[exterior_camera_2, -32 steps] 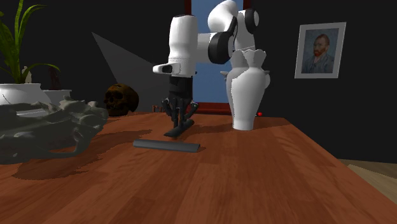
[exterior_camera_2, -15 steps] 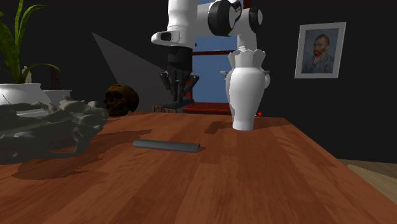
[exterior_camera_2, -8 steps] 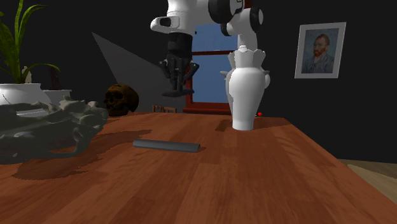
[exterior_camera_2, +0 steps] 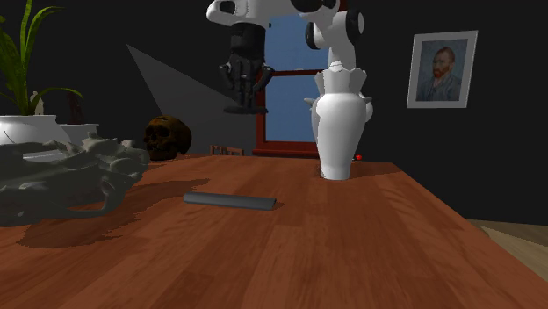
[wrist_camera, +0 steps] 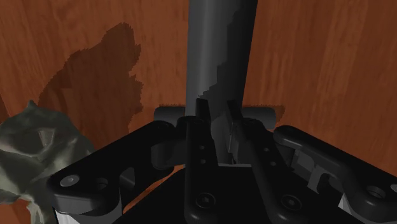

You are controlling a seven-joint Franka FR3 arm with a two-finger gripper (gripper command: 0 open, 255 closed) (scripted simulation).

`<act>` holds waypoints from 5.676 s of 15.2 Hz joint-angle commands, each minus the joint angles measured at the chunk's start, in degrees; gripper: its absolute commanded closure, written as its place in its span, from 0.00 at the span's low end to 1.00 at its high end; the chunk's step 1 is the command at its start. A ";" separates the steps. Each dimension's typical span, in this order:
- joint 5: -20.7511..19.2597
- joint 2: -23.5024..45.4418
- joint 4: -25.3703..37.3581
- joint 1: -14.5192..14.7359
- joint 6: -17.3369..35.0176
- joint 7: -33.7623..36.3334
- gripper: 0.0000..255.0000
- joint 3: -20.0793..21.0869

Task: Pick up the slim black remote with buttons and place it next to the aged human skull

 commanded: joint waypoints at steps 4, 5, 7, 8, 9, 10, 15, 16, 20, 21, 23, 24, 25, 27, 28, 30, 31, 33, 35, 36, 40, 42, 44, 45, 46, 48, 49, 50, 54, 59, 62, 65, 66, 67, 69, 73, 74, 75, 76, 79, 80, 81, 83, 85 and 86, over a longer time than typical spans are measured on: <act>0.12 -0.03 3.89 0.10 -3.92 -0.33 1.00 0.07; 0.14 -0.01 4.69 0.13 -4.70 -0.38 1.00 0.09; 0.14 0.08 6.35 0.20 -6.26 -0.48 1.00 0.12; 0.13 0.15 7.21 0.23 -7.06 -0.53 1.00 0.14; 0.13 0.16 7.48 0.24 -7.31 -0.55 1.00 0.14; 0.43 -0.43 6.72 -0.61 -7.00 -1.91 1.00 -0.39; 1.63 -2.56 4.03 -4.63 -5.77 -8.70 1.00 -3.17; 1.81 -2.81 3.72 -5.40 -5.59 -10.05 1.00 -3.74; 2.39 -3.20 3.22 -8.36 -5.06 -15.37 1.00 -6.05; 2.51 -3.15 3.27 -9.08 -4.97 -16.69 1.00 -6.64; 2.72 -2.88 3.60 -10.51 -4.86 -19.30 1.00 -7.78; 2.82 -2.67 3.88 -11.22 -4.83 -20.60 1.00 -8.35; 2.91 -2.39 4.22 -11.93 -4.82 -21.88 1.00 -8.91; 3.09 -1.67 5.15 -13.35 -4.87 -24.43 1.00 -9.98; 3.23 -0.91 6.13 -14.49 -4.98 -26.50 1.00 -10.87; 3.23 -1.01 4.45 -14.53 -3.40 -26.43 1.00 -10.88; 3.22 -1.04 3.64 -14.54 -2.62 -26.39 1.00 -10.89; 3.20 -1.07 2.07 -14.56 -1.08 -26.32 1.00 -10.90; 3.16 -1.03 0.58 -14.58 0.45 -26.24 1.00 -10.91; 3.14 -1.00 -0.15 -14.59 1.20 -26.19 1.00 -10.92; 3.04 -0.73 -2.88 -14.61 4.20 -26.01 1.00 -10.95; 2.97 -0.52 -4.15 -14.62 5.68 -25.91 1.00 -10.97; 2.89 -0.26 -5.36 -14.62 7.14 -25.80 1.00 -10.98; 2.85 -0.11 -5.95 -14.62 7.87 -25.75 1.00 -10.99; 2.81 0.04 -6.52 -14.62 8.60 -25.69 1.00 -11.00; 2.71 0.39 -7.61 -14.62 10.04 -25.57 1.00 -11.02; 2.66 0.59 -8.14 -14.62 10.75 -25.51 1.00 -11.03; 2.60 0.79 -8.66 -14.62 11.47 -25.45 1.00 -11.04; 2.36 1.72 -10.58 -14.60 14.30 -25.18 1.00 -11.09; 1.99 3.12 -12.68 -14.57 17.78 -24.81 1.00 -11.18; 1.73 4.09 -13.78 -14.54 19.84 -24.57 1.00 -11.24; 1.45 5.15 -14.77 -14.50 21.88 -24.30 1.00 -11.32; 1.35 5.52 -15.08 -14.48 22.55 -24.21 1.00 -11.35; 1.25 5.91 -15.37 -14.47 23.22 -24.12 1.00 -11.38; 1.04 6.70 -15.92 -14.43 24.55 -23.93 1.00 -11.45; 0.72 7.90 -16.62 -14.36 26.43 -23.65 1.00 -11.56; 0.72 7.91 -16.61 -14.36 26.43 -23.65 1.00 -11.56; 0.72 7.91 -16.61 -14.36 26.43 -23.65 1.00 -11.56; 0.72 7.91 -16.61 -14.36 26.43 -23.65 1.00 -11.56; 0.72 7.91 -16.61 -14.37 26.43 -23.65 1.00 -11.56; 0.72 7.91 -16.61 -14.37 26.43 -23.65 1.00 -11.56; 0.72 7.89 -16.64 -14.36 26.44 -23.64 0.00 -11.56; 0.72 7.87 -16.68 -14.36 26.46 -23.63 0.00 -11.55; 0.72 7.87 -16.68 -14.36 26.46 -23.64 0.00 -11.56; 0.72 7.91 -16.61 -14.37 26.43 -23.65 0.00 -11.56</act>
